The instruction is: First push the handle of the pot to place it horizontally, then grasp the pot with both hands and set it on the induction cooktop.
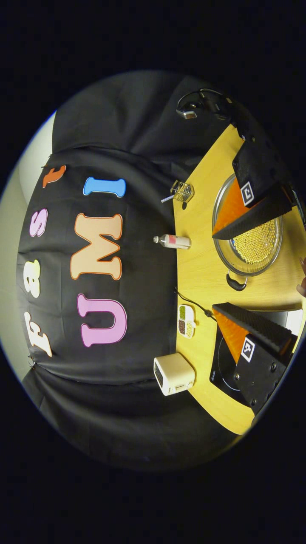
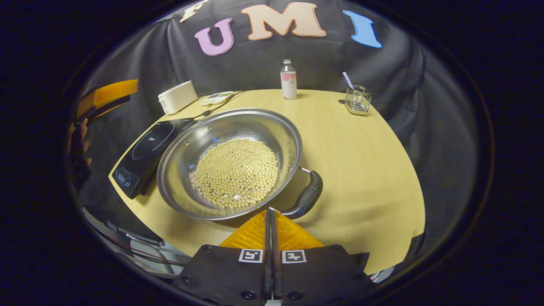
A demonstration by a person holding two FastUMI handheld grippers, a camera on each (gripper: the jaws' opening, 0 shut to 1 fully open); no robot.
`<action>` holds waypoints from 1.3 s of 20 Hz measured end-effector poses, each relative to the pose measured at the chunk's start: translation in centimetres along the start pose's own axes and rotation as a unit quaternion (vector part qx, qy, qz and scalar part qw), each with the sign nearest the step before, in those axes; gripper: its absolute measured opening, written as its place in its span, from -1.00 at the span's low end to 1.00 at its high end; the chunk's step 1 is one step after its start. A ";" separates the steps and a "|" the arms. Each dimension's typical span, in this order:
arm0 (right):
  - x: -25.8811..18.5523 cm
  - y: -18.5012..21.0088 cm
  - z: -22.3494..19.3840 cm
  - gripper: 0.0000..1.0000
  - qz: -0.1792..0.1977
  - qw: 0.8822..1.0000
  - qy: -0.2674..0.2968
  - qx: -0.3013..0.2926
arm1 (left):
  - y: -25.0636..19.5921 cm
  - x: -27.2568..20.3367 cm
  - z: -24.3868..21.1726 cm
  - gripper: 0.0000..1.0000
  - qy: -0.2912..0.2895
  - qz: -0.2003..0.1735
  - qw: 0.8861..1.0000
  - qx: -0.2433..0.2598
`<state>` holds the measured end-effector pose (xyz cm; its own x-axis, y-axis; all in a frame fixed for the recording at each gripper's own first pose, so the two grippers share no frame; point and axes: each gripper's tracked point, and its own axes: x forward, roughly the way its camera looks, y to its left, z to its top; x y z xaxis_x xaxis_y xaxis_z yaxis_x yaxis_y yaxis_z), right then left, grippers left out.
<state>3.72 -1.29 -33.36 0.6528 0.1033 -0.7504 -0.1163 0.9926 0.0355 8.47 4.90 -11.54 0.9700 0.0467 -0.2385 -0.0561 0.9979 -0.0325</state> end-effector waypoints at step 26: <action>3.9 -3.9 3.7 -0.95 -0.007 0.999 -0.009 -0.052 | 1.7 0.0 -1.5 0.93 0.018 0.043 0.999 -0.018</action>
<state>9.47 -4.55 -33.97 0.6689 0.0910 -0.7377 -0.1825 0.9822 -0.0443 8.03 6.53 -13.06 0.9518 0.1306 -0.2774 -0.1489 0.9878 -0.0458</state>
